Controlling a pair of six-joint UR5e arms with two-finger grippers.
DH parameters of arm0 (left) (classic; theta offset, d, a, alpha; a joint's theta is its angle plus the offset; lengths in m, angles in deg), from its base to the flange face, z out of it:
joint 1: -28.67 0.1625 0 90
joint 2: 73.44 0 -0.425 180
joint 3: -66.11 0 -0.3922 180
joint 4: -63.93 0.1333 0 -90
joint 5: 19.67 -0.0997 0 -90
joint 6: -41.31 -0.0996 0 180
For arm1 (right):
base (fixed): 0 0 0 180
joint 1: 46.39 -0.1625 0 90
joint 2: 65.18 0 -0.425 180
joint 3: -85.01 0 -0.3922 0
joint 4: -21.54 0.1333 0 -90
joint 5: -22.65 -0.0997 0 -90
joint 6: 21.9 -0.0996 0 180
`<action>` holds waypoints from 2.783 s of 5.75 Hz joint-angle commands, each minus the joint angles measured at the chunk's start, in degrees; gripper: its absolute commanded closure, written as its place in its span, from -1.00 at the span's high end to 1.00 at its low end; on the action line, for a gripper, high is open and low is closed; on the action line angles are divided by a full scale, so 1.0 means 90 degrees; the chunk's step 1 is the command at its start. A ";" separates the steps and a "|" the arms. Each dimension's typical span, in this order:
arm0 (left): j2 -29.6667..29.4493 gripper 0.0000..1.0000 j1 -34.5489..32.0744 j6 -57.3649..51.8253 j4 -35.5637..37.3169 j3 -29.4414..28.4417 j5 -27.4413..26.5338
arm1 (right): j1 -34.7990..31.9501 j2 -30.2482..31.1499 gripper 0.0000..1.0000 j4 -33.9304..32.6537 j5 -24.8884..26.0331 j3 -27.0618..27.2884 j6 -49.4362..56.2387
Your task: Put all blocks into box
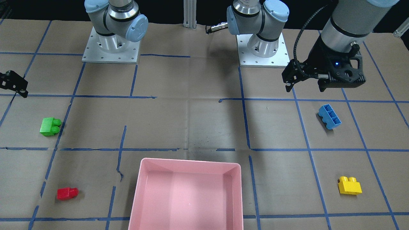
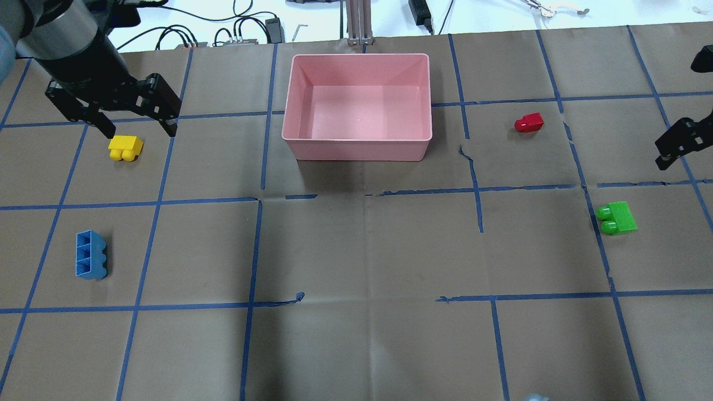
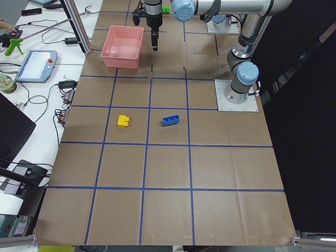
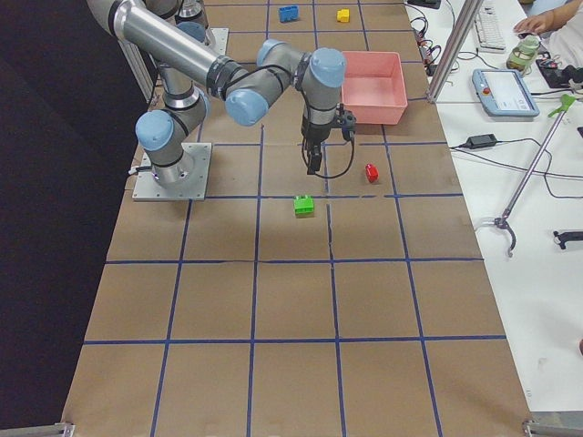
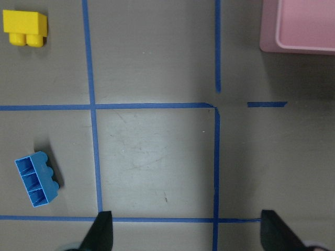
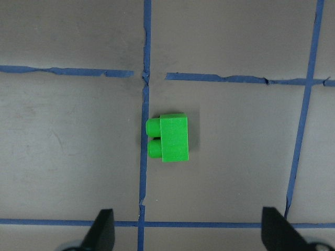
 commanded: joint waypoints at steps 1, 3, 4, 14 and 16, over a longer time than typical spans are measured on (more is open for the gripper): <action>-0.0039 0.98 0.1278 -0.0733 0.0058 0.0446 -0.0001 | 0.0069 -0.0360 0.99 -0.1135 -0.0017 0.0852 0.0397; -0.0456 0.97 0.2248 -0.1265 0.1729 0.1441 0.0018 | 0.0069 -0.1073 0.99 -0.1207 -0.0056 0.0903 0.0894; -0.0575 0.97 0.2619 -0.1576 0.2434 0.2045 0.0037 | 0.0069 -0.1201 0.99 -0.1381 -0.0056 0.0952 0.0886; -0.1114 -1.00 0.3366 -0.2653 0.3954 0.3322 -0.0119 | 0.0059 -0.1779 -0.01 -0.2320 -0.0017 0.1226 0.0222; -0.1201 -1.00 0.2319 -0.2353 0.2840 0.1904 -0.0089 | 0.0040 -0.1730 -0.06 -0.2310 -0.0027 0.1148 0.0231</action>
